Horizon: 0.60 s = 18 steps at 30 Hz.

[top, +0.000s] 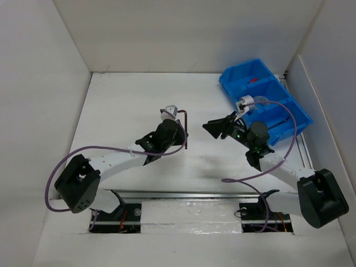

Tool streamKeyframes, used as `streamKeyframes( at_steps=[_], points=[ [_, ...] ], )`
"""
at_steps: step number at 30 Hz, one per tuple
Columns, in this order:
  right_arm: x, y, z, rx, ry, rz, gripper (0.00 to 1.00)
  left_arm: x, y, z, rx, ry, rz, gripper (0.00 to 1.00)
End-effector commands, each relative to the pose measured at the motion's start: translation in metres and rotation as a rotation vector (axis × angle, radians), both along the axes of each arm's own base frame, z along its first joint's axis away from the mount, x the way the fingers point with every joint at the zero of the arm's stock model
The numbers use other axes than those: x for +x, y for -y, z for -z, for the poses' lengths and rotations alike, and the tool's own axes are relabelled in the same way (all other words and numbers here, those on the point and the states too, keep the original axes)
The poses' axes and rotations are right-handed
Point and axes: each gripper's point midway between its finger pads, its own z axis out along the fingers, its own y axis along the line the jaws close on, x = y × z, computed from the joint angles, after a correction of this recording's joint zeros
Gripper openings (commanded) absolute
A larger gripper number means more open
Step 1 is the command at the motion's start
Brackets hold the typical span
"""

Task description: Sort the tools into containers

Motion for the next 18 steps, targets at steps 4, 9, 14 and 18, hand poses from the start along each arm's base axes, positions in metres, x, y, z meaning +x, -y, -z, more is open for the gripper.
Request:
streamKeyframes(
  at_steps=[4, 9, 14, 18],
  points=[
    [0.001, -0.017, -0.036, 0.092, 0.117, -0.104, 0.58, -0.024, 0.050, -0.065, -0.062, 0.191, 0.152, 0.00],
    [0.011, -0.021, -0.021, 0.114, 0.065, -0.107, 0.59, -0.037, 0.068, -0.083, -0.061, 0.220, 0.167, 0.00],
    [0.017, -0.026, -0.008, 0.105, 0.032, -0.085, 0.59, -0.052, 0.084, -0.088, -0.008, 0.242, 0.173, 0.00],
    [0.020, -0.030, -0.002, 0.098, 0.016, -0.081, 0.58, -0.053, 0.087, -0.089, -0.005, 0.249, 0.167, 0.00]
  ],
)
